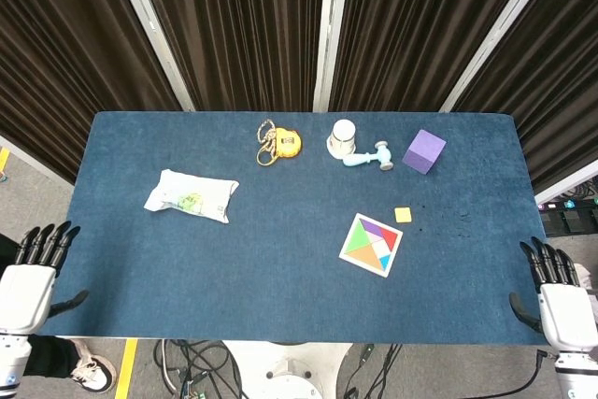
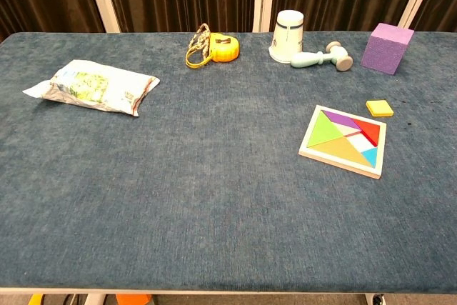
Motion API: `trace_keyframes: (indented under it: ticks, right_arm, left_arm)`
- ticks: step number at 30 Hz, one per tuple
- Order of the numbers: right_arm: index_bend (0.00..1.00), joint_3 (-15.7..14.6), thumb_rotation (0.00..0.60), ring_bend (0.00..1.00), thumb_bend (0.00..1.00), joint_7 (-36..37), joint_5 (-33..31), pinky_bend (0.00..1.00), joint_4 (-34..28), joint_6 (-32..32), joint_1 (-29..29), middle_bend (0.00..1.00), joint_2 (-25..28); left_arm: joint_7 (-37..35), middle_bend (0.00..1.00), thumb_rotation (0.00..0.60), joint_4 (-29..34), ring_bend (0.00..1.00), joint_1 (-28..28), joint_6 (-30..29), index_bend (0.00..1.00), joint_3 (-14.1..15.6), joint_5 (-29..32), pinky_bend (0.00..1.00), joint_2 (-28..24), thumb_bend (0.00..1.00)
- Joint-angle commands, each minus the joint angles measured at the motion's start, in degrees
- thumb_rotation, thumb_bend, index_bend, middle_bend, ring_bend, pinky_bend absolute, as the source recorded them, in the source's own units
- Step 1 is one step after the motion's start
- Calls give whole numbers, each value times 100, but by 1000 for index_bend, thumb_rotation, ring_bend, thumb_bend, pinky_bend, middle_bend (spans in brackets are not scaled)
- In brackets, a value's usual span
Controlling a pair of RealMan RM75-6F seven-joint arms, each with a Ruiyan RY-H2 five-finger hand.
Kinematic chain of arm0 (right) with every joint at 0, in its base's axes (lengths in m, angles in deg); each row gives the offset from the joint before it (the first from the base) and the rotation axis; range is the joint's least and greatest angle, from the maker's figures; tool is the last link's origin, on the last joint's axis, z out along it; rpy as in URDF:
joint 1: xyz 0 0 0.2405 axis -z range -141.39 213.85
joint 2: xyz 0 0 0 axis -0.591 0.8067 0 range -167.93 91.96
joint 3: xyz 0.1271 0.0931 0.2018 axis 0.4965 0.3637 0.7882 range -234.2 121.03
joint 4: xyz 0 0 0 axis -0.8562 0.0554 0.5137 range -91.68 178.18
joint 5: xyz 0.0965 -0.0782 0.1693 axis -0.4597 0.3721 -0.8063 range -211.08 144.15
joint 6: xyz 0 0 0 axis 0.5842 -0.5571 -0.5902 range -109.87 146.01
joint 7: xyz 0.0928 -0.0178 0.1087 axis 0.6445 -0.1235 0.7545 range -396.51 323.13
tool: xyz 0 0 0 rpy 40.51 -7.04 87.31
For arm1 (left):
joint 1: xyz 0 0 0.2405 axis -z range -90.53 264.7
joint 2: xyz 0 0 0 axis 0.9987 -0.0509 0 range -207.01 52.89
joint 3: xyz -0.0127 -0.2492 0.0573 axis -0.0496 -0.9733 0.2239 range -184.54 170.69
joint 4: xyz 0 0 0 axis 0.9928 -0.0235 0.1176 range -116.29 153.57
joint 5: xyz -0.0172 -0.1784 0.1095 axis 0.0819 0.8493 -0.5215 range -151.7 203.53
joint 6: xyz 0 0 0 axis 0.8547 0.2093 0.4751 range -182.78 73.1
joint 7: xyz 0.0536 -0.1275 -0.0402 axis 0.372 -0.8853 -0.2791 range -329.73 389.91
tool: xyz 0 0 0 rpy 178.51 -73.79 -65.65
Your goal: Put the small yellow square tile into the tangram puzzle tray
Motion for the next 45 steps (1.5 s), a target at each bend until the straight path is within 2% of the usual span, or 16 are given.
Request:
trace_keyframes:
  ticks: [1, 7, 16, 29, 36, 45]
  right_arm:
    - [0, 23, 600, 0, 275, -126, 18, 0, -3, 97, -90, 0, 52]
    - [0, 184, 600, 0, 275, -320, -219, 0, 11, 672, -452, 0, 170]
    - [0, 464, 600, 0, 276, -898, -510, 0, 155, 1825, -1315, 0, 230]
    - [0, 755, 600, 0, 280, -1650, -1145, 0, 732, 3469, -2641, 0, -526]
    - [0, 839, 600, 0, 282, -2171, -1595, 0, 1074, 3885, -3105, 0, -980]
    - [0, 893, 600, 0, 281, -2356, -2000, 0, 1360, 4067, -3454, 0, -1454]
  left_arm:
    - [-29, 39, 600, -57, 0, -20, -25, 78, 17, -17, 47, 36, 0]
    - [-82, 39, 600, -107, 0, -2, -3, 78, -14, 26, 47, 80, 0]
    - [-77, 39, 600, -98, 0, 30, 34, 78, -17, 12, 47, 99, 0]
    - [-162, 39, 600, -134, 0, 18, 76, 78, -21, 114, 47, 81, 0]
    - [-329, 39, 600, -245, 0, 20, 82, 78, -48, 173, 48, 98, 0]
    - [-501, 39, 600, -375, 0, -22, 40, 77, -101, 308, 48, 68, 0]
